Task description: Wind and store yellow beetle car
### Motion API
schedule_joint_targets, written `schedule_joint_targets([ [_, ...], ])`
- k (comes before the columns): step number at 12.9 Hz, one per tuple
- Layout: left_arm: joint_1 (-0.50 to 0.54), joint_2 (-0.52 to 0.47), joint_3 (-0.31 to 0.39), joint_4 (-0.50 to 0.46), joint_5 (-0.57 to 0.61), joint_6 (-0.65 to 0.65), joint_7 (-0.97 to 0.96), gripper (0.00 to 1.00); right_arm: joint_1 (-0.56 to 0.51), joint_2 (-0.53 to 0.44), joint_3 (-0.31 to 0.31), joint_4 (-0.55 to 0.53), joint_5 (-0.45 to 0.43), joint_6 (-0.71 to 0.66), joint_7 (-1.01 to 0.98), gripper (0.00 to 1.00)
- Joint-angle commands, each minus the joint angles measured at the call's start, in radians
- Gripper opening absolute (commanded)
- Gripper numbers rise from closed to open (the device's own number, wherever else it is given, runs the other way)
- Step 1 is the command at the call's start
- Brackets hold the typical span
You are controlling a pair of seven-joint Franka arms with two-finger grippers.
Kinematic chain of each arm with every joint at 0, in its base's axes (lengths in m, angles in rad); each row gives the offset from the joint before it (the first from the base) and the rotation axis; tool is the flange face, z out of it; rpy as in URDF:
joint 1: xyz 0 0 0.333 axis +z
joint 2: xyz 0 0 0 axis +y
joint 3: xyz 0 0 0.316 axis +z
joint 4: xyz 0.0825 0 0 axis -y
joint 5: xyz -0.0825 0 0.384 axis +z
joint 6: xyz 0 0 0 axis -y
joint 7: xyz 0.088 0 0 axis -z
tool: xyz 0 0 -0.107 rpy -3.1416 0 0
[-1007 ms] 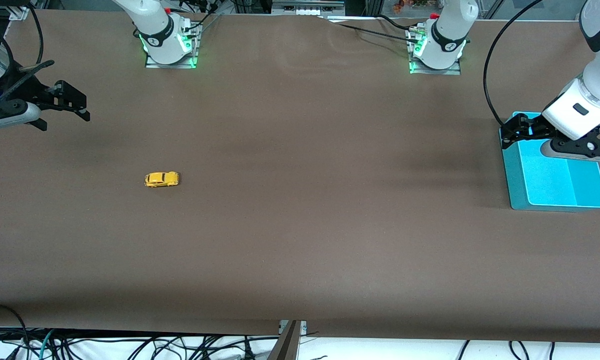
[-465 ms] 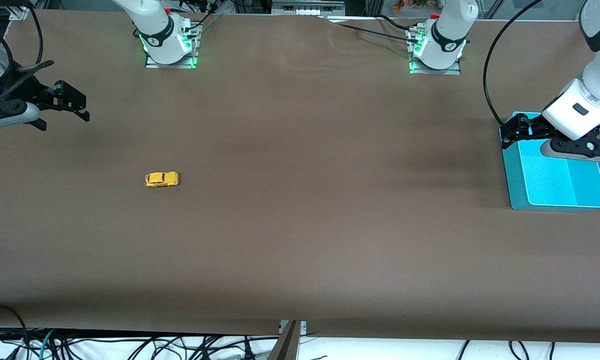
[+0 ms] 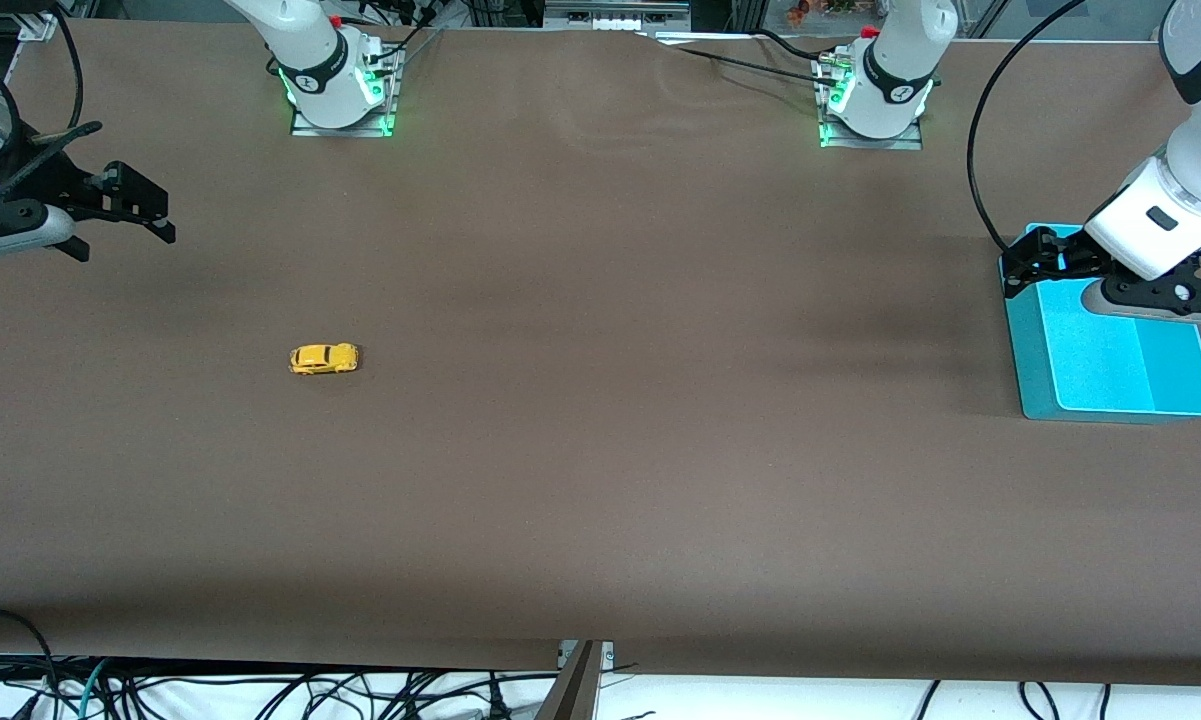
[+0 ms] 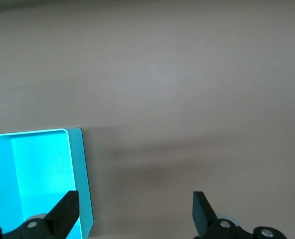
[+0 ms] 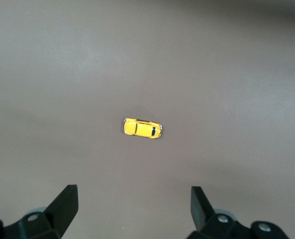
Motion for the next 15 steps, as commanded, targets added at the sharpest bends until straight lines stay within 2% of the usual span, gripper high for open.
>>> schedule_joint_targets([
  [1, -0.008, 0.005, 0.003, 0.019, 0.003, -0.011, -0.009, 1.00, 0.012, 0.005, -0.013, 0.025, 0.003, -0.020, -0.003, 1.00],
  [10, -0.008, 0.005, 0.003, 0.019, 0.003, -0.011, -0.007, 1.00, 0.012, 0.022, -0.011, 0.013, 0.002, -0.022, -0.005, 1.00],
  [12, -0.008, 0.005, 0.003, 0.019, 0.003, -0.011, -0.007, 1.00, 0.014, 0.036, -0.004, -0.022, 0.002, 0.004, -0.006, 1.00],
  [15, -0.008, 0.005, 0.003, 0.019, 0.003, -0.011, -0.007, 1.00, 0.014, 0.039, 0.004, -0.143, 0.002, 0.134, -0.090, 1.00],
])
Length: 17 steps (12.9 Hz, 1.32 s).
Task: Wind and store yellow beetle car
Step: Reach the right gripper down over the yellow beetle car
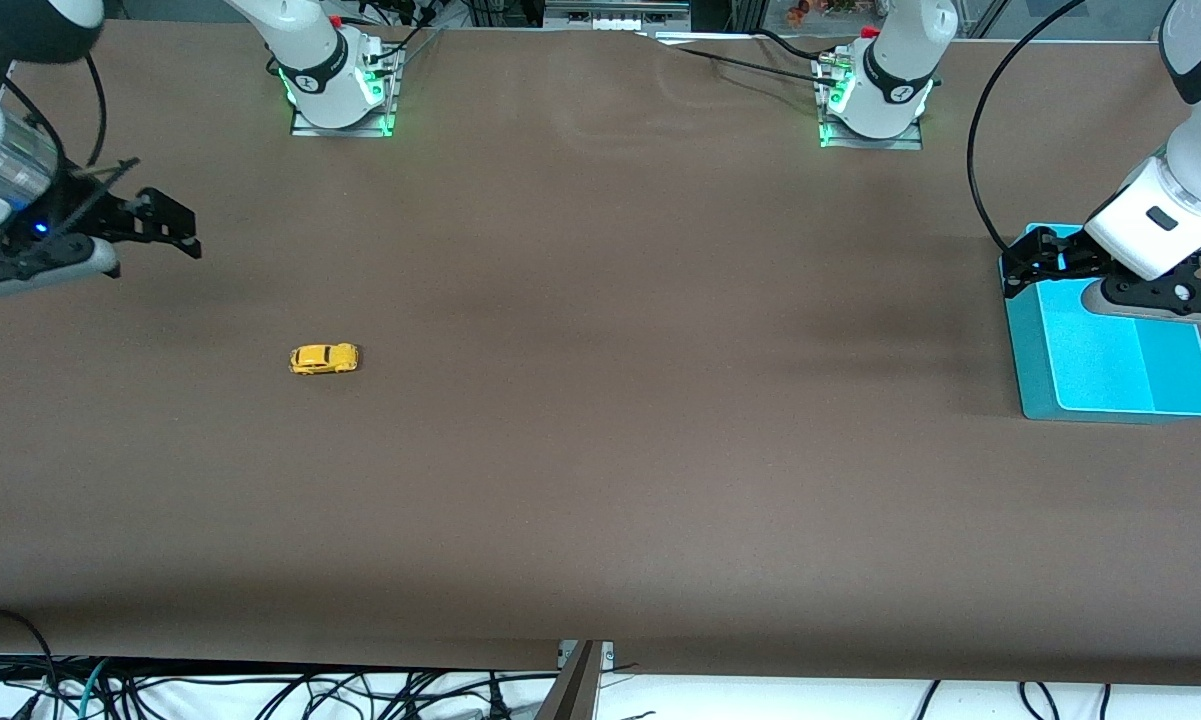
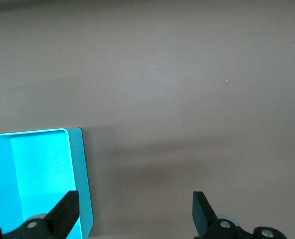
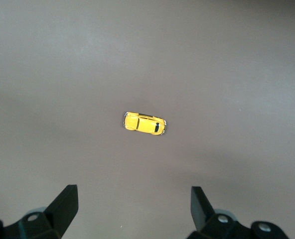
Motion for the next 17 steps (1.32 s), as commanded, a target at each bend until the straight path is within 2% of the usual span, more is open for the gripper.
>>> schedule_joint_targets([
  [1, -0.008, 0.005, 0.003, 0.018, 0.003, -0.011, -0.007, 1.00, 0.005, -0.011, 0.000, -0.121, 0.002, 0.120, -0.095, 1.00],
  [5, -0.008, 0.005, 0.002, 0.018, 0.003, -0.011, -0.007, 1.00, 0.005, 0.031, 0.015, -0.298, 0.000, 0.362, -0.281, 1.00],
  [7, -0.008, 0.005, 0.003, 0.018, 0.003, -0.011, -0.007, 1.00, 0.006, 0.064, 0.031, -0.353, 0.000, 0.451, -0.423, 1.00],
  [10, -0.008, 0.005, 0.003, 0.018, 0.003, -0.011, -0.007, 1.00, 0.006, 0.109, 0.032, -0.402, 0.000, 0.556, -0.679, 1.00],
  [13, -0.007, 0.005, 0.003, 0.018, 0.003, -0.011, -0.006, 1.00, -0.001, 0.199, 0.032, -0.415, 0.000, 0.668, -0.940, 1.00],
  [17, -0.007, 0.005, 0.003, 0.018, 0.003, -0.011, -0.006, 1.00, -0.004, 0.276, 0.034, -0.421, 0.000, 0.740, -1.085, 1.00],
])
